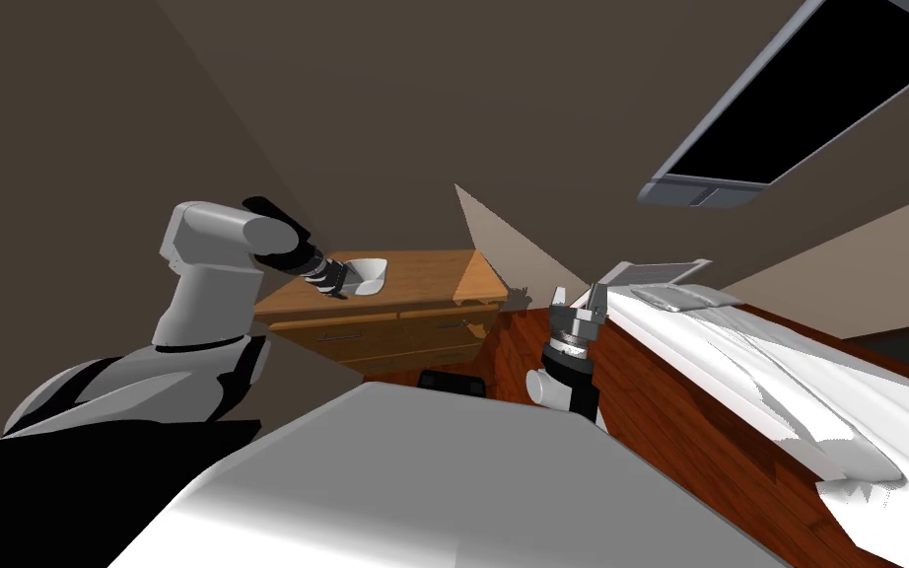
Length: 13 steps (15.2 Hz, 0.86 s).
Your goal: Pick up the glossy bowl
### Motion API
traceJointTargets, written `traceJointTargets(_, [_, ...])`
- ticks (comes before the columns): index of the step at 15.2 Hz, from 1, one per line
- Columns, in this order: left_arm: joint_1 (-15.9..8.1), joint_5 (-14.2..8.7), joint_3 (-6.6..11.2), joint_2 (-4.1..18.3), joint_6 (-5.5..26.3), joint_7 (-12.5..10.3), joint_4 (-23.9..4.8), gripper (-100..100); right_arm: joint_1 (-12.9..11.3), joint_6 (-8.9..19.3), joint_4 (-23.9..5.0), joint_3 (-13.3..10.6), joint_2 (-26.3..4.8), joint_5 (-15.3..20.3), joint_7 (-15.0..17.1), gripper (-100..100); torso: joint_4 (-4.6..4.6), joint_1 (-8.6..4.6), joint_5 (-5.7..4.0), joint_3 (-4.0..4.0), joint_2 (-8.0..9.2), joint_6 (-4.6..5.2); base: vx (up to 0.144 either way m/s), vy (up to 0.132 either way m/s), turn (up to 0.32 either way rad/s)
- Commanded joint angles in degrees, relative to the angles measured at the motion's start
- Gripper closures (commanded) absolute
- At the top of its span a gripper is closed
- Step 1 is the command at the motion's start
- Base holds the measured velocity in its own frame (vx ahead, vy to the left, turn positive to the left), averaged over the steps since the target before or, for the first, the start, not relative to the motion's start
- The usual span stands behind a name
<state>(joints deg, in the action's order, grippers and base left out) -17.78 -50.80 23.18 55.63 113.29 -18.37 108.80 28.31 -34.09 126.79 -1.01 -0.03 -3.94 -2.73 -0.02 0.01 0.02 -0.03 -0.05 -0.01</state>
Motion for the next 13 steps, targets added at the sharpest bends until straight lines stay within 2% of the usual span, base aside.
traceJointTargets(1, [0.28,0.92,-0.72,-0.48,-1.68,0.62,-1.01,-100,0.0,0.0,0.0,0.0,0.0,0.0,0.0,0,0.0,0.0,0.0,0.0,0.0,0.0,-0.007,0.0,-0.024])
traceJointTargets(3, [0.71,1.93,-1.43,-1.02,-3.35,1.26,-2.07,-100,0.0,0.0,0.0,0.0,0.0,0.0,0.0,0,0.01,0.0,0.0,0.03,0.05,0.0,-0.012,0.0,-0.019])
traceJointTargets(4, [0.46,1.45,-1.12,-0.74,-2.43,0.95,-1.7,-100,0.0,0.0,0.0,0.0,0.0,0.0,0.0,0,0.02,0.0,0.0,0.04,0.07,0.0,-0.008,-0.001,-0.009])
traceJointTargets(5, [0.52,1.56,-1.19,-0.79,-2.77,1.11,-1.85,100,0.0,0.0,0.0,0.0,0.0,0.0,0.0,0,0.02,-0.01,-0.01,0.05,0.07,-0.01,0.0,0.0,0.0])
traceJointTargets(9, [0.56,1.54,-1.22,-0.81,-2.72,1.12,-1.87,100,0.0,0.0,0.0,0.0,0.0,0.0,0.0,0,0.05,-0.01,-0.02,0.05,0.05,0.0,0.0,0.0,0.0])
traceJointTargets(10, [0.07,0.42,-0.36,-0.2,-0.84,0.3,-0.49,100,0.0,0.0,0.0,0.0,0.0,0.0,0.0,0,0.07,-0.02,-0.04,0.06,0.06,0.0,0.005,-0.001,0.022])
traceJointTargets(12, [-0.25,-0.33,0.17,0.21,0.41,-0.18,0.3,100,0.0,0.0,0.0,0.0,0.0,0.0,0.0,0,0.13,-0.08,-0.11,0.12,0.11,-0.02,0.011,0.001,0.03])
traceJointTargets(13, [0.13,0.12,-0.13,-0.13,-0.45,0.12,-0.03,100,0.0,0.0,0.0,0.0,0.0,0.0,0.0,0,0.15,-0.1,-0.13,0.14,0.12,-0.02,0.008,0.001,0.012])
